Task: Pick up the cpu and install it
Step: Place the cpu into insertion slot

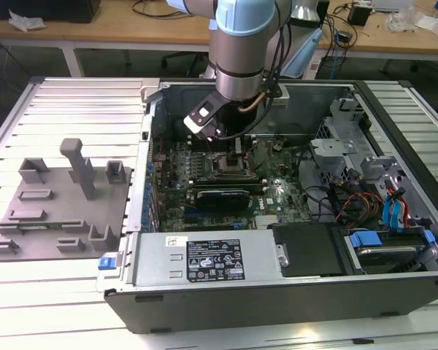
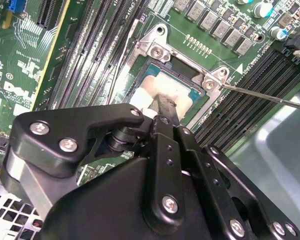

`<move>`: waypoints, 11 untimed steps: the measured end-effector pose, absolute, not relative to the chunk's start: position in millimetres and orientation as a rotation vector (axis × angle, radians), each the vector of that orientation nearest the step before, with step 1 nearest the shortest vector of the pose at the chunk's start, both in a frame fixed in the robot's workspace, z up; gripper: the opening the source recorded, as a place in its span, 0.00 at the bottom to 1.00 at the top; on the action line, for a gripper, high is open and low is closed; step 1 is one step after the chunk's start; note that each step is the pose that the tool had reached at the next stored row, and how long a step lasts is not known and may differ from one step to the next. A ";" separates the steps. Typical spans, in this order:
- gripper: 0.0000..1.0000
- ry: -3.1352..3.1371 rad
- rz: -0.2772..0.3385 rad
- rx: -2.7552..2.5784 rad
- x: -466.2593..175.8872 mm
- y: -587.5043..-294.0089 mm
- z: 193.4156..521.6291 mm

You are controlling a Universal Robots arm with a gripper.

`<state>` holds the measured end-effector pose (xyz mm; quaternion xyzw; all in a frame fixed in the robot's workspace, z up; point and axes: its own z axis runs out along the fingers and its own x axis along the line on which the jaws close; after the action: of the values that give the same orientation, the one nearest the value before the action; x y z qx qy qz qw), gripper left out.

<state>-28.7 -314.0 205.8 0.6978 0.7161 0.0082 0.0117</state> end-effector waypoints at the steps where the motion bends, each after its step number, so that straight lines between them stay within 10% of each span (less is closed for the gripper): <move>1: 0.11 2.233 0.025 2.176 -28.8 -314.1 205.4; 11: 0.11 2.233 0.025 2.176 -28.9 -314.1 204.0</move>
<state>-28.9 -314.1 204.0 0.6978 0.7161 0.0081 0.0117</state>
